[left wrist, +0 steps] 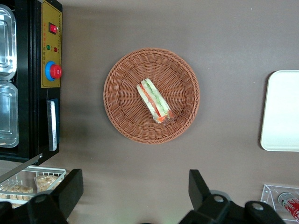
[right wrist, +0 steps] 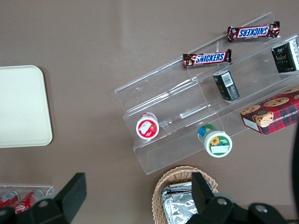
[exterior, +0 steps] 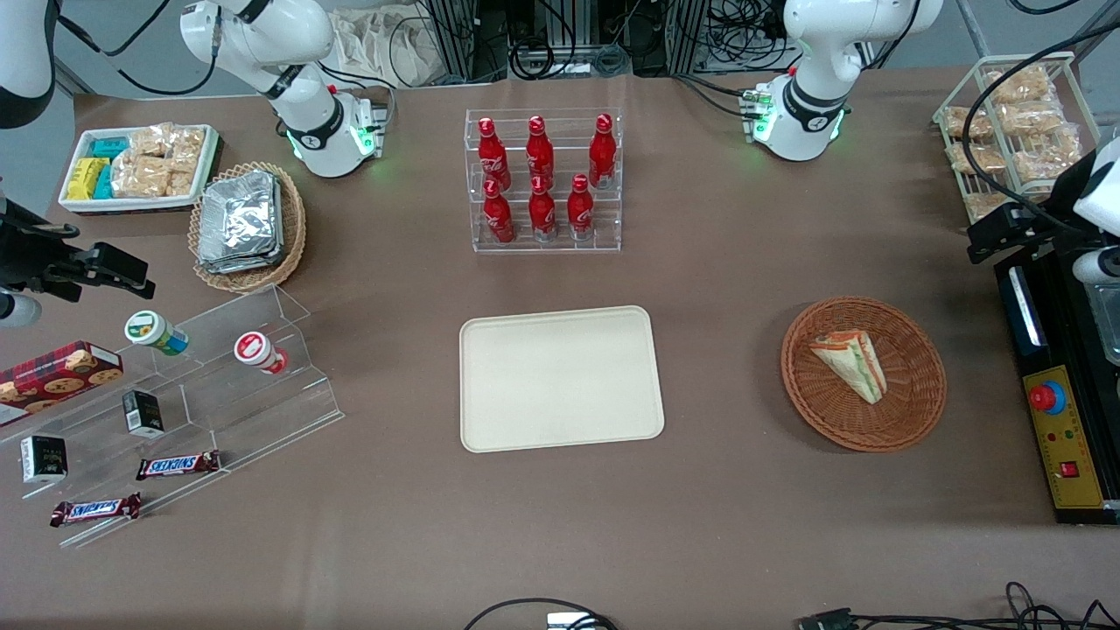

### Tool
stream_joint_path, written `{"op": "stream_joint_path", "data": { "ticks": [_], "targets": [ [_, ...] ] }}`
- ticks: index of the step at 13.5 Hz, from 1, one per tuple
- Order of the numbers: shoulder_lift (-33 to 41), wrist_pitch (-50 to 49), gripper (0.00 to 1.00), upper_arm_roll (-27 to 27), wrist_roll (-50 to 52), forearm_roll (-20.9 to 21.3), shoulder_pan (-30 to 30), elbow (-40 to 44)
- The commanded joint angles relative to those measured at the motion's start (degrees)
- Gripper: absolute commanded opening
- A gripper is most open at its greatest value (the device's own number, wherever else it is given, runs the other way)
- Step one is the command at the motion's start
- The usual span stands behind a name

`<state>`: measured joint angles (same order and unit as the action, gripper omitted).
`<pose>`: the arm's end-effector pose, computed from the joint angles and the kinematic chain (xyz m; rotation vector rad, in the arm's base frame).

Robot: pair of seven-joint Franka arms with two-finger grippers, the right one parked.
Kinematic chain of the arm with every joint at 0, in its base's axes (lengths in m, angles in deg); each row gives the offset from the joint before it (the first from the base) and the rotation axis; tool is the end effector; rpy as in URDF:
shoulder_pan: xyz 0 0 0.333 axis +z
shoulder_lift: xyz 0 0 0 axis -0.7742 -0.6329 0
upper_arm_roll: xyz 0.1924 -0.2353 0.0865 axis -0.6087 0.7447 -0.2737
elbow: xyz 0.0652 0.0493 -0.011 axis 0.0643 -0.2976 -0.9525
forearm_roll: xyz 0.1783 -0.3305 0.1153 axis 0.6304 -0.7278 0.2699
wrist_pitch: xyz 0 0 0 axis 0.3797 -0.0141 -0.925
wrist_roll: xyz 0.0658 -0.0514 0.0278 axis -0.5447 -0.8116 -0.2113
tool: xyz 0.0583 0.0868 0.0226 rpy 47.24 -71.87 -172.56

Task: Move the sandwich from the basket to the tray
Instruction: 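Move the left gripper over the wicker basket above the sandwich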

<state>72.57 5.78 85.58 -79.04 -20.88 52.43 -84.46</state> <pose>0.5539 -0.0101 0.6343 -3.0738 -0.1077 0.0684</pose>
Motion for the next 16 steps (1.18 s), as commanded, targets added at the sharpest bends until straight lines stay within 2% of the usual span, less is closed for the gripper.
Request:
{"op": "stream_joint_path", "data": {
  "ticks": [1, 3, 10, 16],
  "targets": [
    [-0.8, -1.3, 1.00, 0.2, -0.5, -0.8, 0.5, 1.9],
    [-0.9, -1.6, 1.00, -0.1, -0.3, -3.4, 0.7, 2.1],
    [-2.1, -1.8, 1.00, -0.1, -0.6, -2.7, 0.7, 1.9],
    [-9.2, -0.1, 1.00, -0.2, 0.0, -2.7, 0.7, 2.0]
  ]
}}
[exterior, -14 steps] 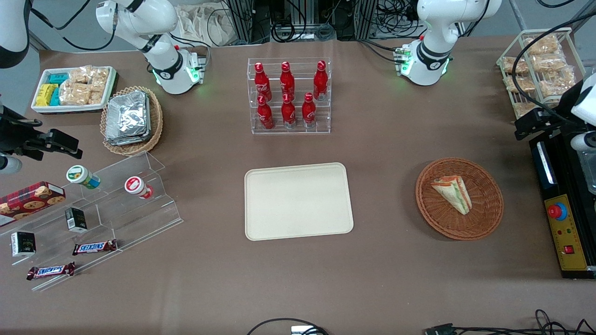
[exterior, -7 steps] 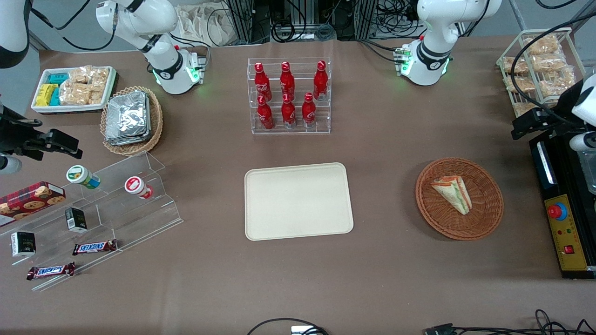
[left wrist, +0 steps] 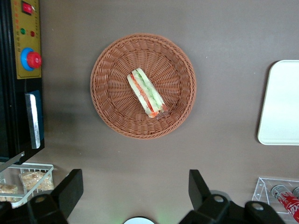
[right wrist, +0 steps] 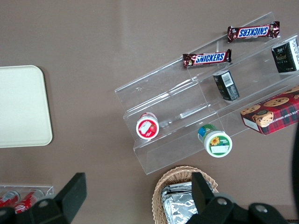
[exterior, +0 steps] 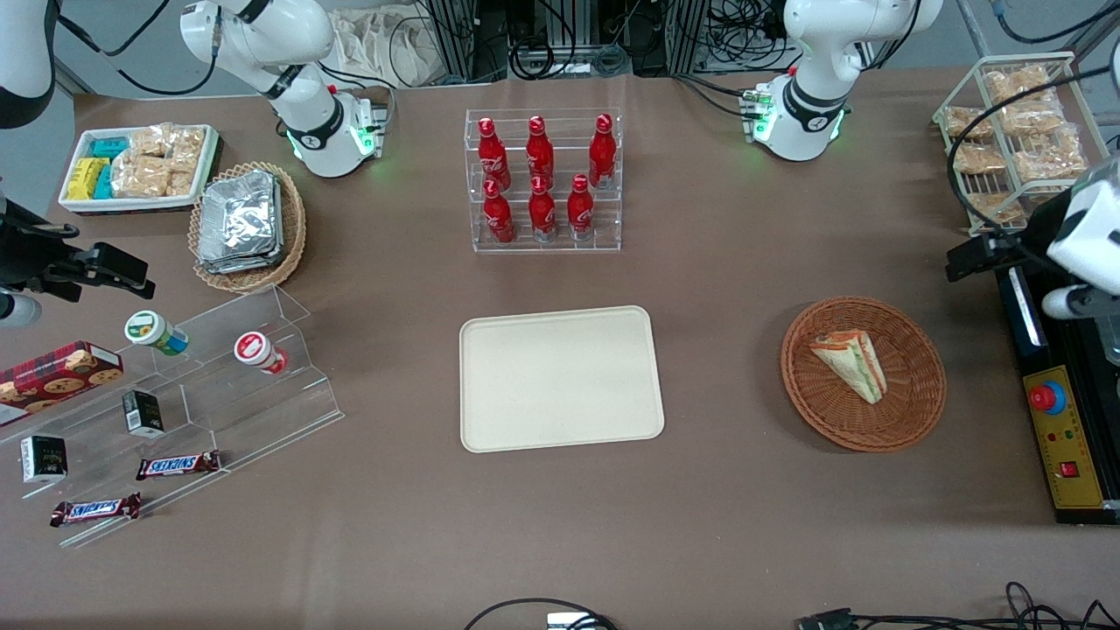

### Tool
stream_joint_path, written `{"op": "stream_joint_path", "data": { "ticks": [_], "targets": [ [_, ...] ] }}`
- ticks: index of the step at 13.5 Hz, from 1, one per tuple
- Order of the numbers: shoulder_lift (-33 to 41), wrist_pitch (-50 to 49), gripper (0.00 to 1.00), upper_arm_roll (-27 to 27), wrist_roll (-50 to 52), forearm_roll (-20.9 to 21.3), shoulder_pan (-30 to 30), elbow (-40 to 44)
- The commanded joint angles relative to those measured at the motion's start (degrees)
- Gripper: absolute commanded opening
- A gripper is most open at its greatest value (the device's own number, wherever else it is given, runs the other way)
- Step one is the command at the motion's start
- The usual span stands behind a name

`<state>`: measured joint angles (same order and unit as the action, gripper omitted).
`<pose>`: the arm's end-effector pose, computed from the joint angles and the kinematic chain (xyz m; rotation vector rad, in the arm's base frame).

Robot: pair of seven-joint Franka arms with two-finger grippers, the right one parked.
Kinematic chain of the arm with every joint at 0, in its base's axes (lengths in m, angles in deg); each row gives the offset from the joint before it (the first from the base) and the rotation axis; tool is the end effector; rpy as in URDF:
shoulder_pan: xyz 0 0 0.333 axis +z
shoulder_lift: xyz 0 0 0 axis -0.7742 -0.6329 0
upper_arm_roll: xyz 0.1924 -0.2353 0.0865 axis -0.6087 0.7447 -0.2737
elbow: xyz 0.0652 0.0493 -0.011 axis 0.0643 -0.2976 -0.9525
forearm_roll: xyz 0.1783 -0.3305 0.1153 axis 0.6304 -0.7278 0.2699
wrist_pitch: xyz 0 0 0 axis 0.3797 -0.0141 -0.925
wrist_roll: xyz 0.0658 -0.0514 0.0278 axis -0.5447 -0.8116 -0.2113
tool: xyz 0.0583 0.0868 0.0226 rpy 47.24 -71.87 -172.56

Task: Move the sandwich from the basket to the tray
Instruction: 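Move the left gripper over the wicker basket above the sandwich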

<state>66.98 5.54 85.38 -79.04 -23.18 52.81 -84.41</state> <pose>0.5801 -0.0081 0.5789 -3.1054 -0.1186 0.2305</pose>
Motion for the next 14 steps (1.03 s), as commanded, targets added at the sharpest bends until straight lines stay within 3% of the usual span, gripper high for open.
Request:
{"op": "stream_joint_path", "data": {
  "ticks": [1, 5, 9, 14],
  "targets": [
    [-5.2, 0.6, 1.00, -0.5, 0.0, -0.3, 0.4, 2.0],
    [-12.1, 3.3, 1.00, -2.4, 1.1, -0.7, 1.9, 2.1],
    [-18.4, 7.1, 1.00, -2.3, 9.9, -1.3, 1.8, 2.1],
    [-24.2, 10.1, 1.00, -2.4, 16.7, -4.8, 1.9, 1.4]
  ]
}}
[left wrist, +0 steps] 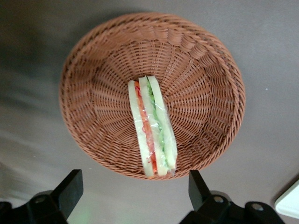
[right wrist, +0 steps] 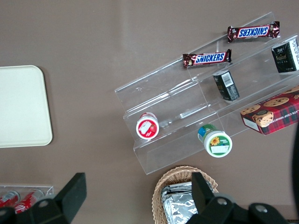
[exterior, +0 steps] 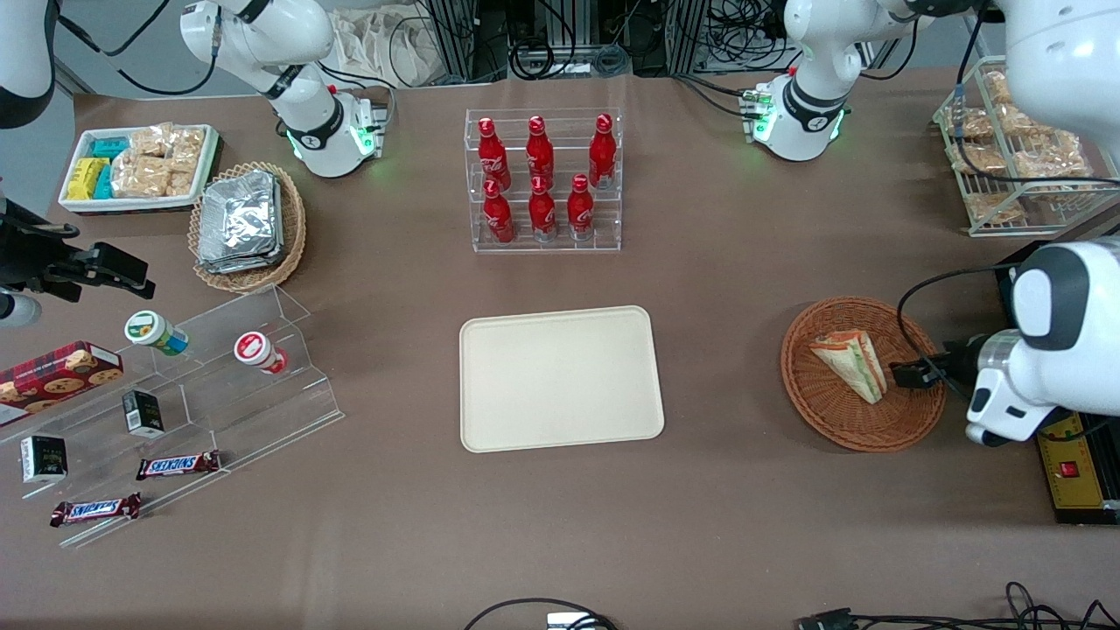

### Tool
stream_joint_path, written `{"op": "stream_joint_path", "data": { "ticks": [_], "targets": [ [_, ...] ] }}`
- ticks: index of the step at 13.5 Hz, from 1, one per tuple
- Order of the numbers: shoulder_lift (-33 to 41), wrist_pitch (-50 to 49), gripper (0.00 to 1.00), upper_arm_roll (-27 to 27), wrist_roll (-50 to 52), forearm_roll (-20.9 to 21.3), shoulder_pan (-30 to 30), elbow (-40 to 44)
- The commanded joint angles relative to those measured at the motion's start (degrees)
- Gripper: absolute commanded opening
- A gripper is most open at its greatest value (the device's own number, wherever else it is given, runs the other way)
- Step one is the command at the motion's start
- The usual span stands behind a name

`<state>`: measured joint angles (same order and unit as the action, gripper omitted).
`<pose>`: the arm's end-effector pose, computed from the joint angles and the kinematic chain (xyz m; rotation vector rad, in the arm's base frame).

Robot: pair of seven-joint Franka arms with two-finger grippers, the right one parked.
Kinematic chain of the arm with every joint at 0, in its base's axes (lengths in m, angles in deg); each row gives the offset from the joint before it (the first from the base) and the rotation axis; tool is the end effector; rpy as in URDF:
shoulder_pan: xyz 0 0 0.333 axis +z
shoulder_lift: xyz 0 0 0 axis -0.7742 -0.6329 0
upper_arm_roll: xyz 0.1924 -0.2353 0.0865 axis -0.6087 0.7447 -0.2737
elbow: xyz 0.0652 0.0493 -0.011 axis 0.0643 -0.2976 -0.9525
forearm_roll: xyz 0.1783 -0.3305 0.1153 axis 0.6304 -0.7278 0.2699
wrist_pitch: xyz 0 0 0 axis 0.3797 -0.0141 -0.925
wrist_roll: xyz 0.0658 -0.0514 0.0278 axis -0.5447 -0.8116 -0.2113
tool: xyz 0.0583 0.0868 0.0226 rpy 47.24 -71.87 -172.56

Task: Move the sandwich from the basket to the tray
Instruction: 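Lower the open left gripper and close it on the wrapped sandwich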

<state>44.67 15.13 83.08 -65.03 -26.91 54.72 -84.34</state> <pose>0.6522 0.0310 0.3462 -3.0193 -0.6205 0.5823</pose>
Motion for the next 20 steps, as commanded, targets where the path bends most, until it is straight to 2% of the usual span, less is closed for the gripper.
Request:
{"op": "stream_joint_path", "data": {
  "ticks": [1, 9, 12, 20],
  "targets": [
    [-2.5, 1.3, 1.00, -0.1, 3.5, -1.7, 0.0, 1.0],
    [-7.3, 4.7, 1.00, 0.0, 4.9, -2.1, 0.0, -0.7],
    [-8.7, 4.9, 1.00, 0.0, 8.3, -2.1, -0.6, -0.9],
    [-10.2, 6.5, 1.00, 0.1, 8.6, -2.0, -0.6, -4.1]
  ]
}}
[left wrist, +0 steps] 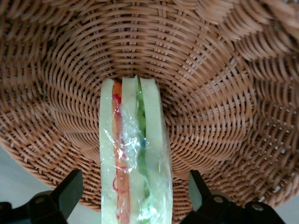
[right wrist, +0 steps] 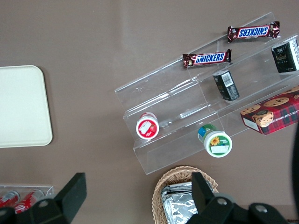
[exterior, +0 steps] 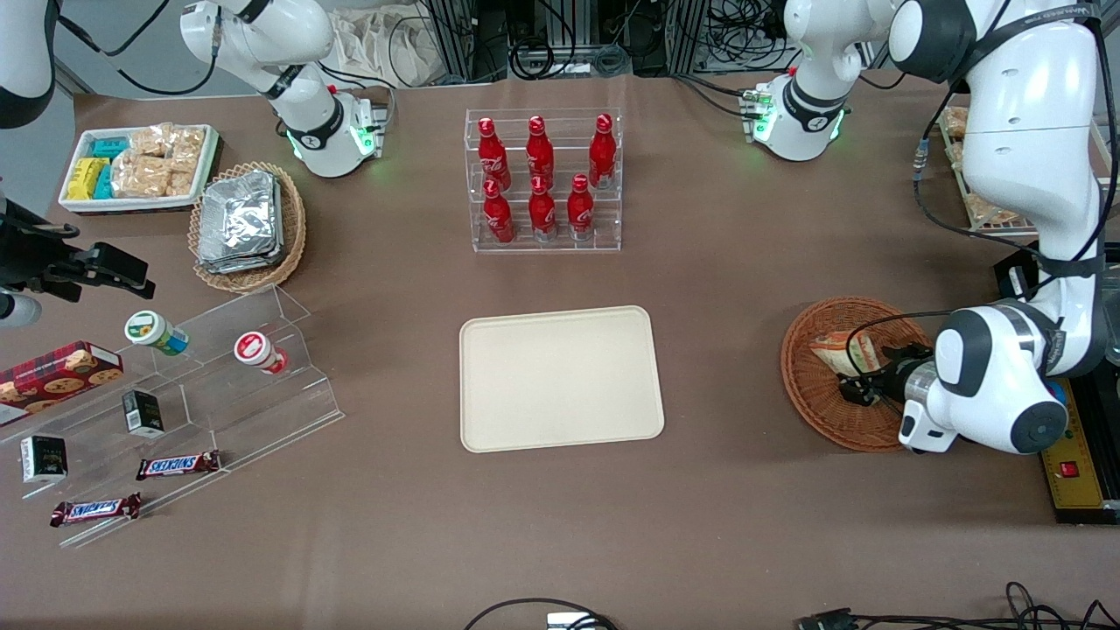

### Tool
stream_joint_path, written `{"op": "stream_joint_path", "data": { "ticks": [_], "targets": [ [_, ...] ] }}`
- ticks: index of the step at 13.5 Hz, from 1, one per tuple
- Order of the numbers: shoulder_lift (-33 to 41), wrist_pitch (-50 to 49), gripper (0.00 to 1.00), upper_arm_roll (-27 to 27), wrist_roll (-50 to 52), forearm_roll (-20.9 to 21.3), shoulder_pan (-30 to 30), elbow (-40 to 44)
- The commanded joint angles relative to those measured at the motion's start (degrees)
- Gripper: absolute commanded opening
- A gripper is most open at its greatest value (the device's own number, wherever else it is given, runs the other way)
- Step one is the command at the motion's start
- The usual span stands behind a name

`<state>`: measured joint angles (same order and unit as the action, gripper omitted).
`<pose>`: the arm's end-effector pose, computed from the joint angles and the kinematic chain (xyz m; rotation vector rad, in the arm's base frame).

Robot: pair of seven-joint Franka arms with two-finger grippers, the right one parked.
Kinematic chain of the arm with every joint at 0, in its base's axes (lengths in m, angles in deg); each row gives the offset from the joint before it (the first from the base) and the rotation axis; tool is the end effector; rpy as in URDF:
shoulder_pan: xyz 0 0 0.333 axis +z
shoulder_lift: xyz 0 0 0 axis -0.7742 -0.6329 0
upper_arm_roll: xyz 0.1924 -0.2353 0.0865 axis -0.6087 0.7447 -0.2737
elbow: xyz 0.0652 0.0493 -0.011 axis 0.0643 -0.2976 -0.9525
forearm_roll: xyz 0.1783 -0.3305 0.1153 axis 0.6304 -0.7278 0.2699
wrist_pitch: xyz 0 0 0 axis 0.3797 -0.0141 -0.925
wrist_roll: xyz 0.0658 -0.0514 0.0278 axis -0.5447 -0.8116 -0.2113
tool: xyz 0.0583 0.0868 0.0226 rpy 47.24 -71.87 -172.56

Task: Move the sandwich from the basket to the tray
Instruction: 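Lower the open left gripper and close it on the wrapped sandwich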

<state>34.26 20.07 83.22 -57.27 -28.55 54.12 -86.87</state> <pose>0.6428 0.0198 0.2133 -2.8939 -0.8117 0.7909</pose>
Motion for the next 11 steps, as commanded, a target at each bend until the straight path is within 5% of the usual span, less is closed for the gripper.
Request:
{"op": "stream_joint_path", "data": {
  "ticks": [1, 3, 6, 11],
  "targets": [
    [0.2, 2.7, 1.00, 0.0, 0.8, -0.3, 0.0, -2.3],
    [0.3, 3.8, 0.93, 0.0, 0.7, -0.3, -0.1, -3.3],
    [0.7, 3.7, 0.54, 0.0, 0.7, -0.2, -0.2, -3.3],
    [4.2, 2.2, 0.36, 0.4, 0.1, -0.1, -0.3, -3.5]
  ]
}}
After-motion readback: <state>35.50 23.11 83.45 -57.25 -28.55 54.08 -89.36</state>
